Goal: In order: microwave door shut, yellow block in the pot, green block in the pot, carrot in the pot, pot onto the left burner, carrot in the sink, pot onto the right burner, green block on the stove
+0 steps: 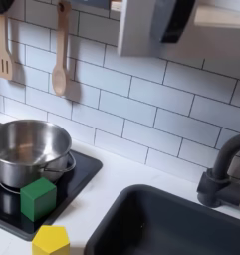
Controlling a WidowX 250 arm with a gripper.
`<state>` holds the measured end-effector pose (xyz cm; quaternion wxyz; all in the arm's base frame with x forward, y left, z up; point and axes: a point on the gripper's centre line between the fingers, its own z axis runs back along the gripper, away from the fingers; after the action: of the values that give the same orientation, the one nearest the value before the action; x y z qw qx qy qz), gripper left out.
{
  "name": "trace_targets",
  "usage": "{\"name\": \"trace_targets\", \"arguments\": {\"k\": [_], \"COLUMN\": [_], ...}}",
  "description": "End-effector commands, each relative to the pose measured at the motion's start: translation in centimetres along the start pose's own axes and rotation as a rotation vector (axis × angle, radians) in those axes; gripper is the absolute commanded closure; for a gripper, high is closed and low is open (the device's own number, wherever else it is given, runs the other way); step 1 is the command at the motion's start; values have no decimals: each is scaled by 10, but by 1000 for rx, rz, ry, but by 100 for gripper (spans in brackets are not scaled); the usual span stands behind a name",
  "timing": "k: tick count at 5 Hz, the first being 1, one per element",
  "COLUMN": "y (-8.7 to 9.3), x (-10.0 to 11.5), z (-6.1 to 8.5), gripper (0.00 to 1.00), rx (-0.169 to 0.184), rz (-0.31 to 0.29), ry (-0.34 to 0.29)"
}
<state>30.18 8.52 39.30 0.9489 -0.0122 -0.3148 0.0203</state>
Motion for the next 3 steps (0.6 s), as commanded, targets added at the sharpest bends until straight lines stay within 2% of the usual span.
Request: {"name": "trace_targets", "arguments": {"k": [1, 3], "y": [-2, -6], "x": [-26, -55], "z": [0, -4], "gripper": [100, 100], "rx": [20, 31], "rz": [13, 37], "ry": [71, 159]}}
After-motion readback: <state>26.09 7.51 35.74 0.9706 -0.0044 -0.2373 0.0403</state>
